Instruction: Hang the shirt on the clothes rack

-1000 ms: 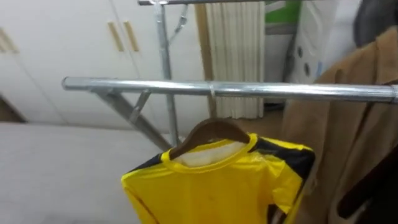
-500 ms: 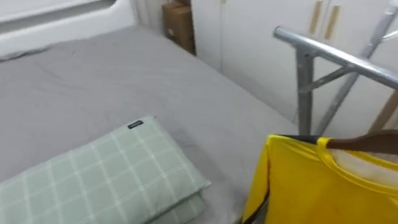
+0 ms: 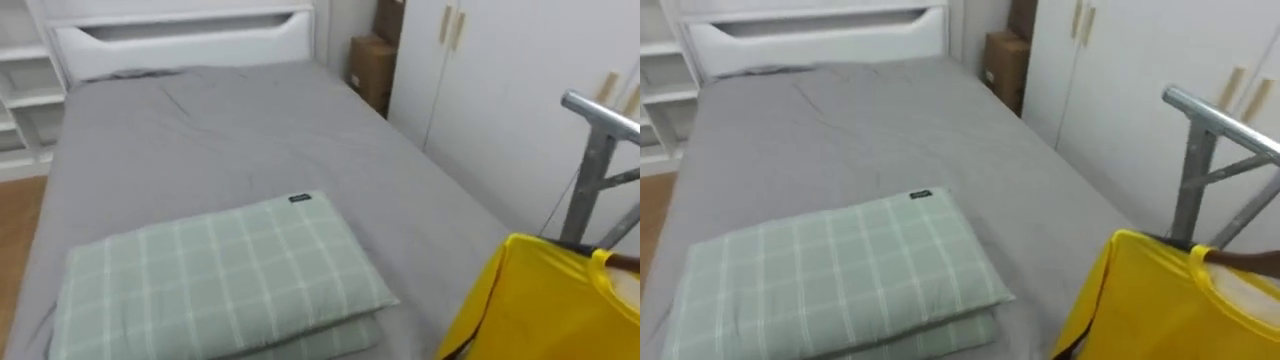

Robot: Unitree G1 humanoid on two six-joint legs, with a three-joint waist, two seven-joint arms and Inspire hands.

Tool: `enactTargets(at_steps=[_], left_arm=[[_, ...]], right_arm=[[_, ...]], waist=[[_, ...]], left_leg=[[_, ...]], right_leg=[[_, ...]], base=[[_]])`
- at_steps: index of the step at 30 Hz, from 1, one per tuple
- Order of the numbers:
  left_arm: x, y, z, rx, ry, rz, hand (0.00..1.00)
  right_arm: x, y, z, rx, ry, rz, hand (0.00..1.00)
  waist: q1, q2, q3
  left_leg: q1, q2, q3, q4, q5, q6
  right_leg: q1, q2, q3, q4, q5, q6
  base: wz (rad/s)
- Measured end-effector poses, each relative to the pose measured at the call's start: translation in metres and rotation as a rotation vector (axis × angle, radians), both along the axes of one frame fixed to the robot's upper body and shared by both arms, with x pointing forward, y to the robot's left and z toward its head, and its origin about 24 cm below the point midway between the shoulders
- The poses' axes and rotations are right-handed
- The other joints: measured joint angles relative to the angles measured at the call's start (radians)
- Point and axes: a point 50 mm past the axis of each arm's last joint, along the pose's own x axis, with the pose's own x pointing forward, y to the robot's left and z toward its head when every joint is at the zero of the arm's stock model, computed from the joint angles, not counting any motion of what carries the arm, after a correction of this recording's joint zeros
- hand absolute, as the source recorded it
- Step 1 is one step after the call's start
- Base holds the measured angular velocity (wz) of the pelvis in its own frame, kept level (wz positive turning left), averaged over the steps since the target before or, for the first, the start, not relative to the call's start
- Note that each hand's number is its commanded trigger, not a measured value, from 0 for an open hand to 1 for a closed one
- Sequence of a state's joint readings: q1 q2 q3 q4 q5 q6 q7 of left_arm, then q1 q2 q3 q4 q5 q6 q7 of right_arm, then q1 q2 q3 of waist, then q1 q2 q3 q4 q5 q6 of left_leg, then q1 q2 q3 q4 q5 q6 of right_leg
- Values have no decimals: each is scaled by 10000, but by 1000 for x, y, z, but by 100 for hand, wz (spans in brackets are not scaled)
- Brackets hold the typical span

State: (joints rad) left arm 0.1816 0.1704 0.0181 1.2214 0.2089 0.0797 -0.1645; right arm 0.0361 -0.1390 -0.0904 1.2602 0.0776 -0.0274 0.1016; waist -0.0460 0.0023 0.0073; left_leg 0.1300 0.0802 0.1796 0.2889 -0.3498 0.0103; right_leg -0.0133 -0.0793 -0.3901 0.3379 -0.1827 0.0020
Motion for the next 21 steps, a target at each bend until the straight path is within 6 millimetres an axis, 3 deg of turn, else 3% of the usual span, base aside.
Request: enactTargets(at_steps=[1,3,5,10,16,19,21], left_arm=[[-1,0,0,-5,28,14,0],[-5,1,0,16,129,52,0],[-7,3,1,63,145,200,0],[-18,-1,0,44,463,559,0],[-17,-3,-1,56,370,727,0],[-9,1,1,160,10,586,0],[-2,3,1,264,-147,222,0]], right_arm=[[-1,0,0,3,8,-13,0],[-3,0,0,-23,-21,27,0],[-2,0,0,-34,-5,116,0],[9,3,1,-95,-96,762,0],[19,9,2,192,-224,1768,0],[17,14,1,802,-115,2146,0],[13,17,0,1176,39,2244,0]], waist=[[9,-16,0],[-4,-36,1],[245,-57,-2],[543,-54,-9],[557,-46,1],[571,-248,0],[509,-325,74]], left_leg=[[13,-35,-117,-67,44,18],[-13,-87,-547,-153,109,54],[-12,-62,-606,-161,111,47],[5,-60,-1016,-149,144,-13],[-58,-47,-1421,-147,231,-156],[-241,-34,-1735,-133,300,-263],[-361,-35,-1939,-26,323,-307]], right_leg=[[34,19,217,-53,-1,39],[186,245,1168,-340,48,170],[277,367,1526,-551,73,213],[716,490,1423,-1084,107,266],[832,576,1671,-1188,94,245],[851,584,1472,-1185,37,162],[934,589,1278,-1232,-32,115]], base=[[62],[58],[20],[20],[22],[32],[37]])
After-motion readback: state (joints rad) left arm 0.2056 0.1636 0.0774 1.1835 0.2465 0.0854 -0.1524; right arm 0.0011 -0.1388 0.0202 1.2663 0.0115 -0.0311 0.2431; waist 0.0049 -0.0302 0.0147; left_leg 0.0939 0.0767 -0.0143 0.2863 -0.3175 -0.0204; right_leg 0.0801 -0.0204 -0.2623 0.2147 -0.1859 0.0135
